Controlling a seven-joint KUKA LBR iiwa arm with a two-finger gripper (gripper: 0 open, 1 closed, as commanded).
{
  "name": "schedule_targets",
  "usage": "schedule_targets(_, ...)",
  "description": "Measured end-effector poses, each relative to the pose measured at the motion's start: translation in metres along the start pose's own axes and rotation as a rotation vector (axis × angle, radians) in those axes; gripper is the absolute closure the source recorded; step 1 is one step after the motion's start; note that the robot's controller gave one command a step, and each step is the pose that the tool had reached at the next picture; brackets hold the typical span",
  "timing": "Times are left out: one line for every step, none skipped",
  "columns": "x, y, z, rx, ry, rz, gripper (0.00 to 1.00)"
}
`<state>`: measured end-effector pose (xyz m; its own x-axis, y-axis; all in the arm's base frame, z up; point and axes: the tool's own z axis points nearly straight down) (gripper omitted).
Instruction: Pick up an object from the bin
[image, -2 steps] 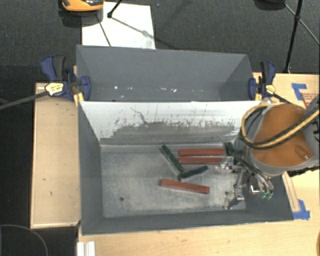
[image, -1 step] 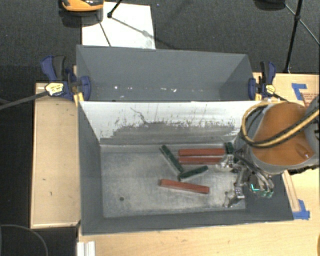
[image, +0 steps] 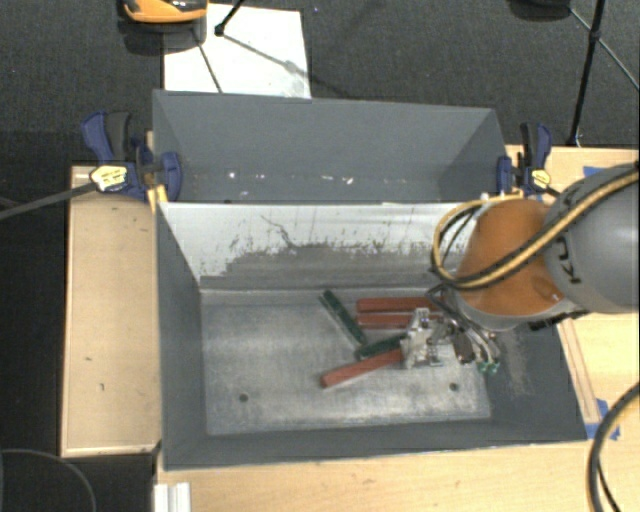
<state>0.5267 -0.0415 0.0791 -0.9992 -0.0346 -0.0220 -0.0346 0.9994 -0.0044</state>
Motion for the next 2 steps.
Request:
schedule_targets(0.0065,0.0008,0.0027,-0.003,0.026,-0.004,0.00)
schedule_targets(0.0051,0.0011,0.0024,-0.003,0.020,-0.005,0.00)
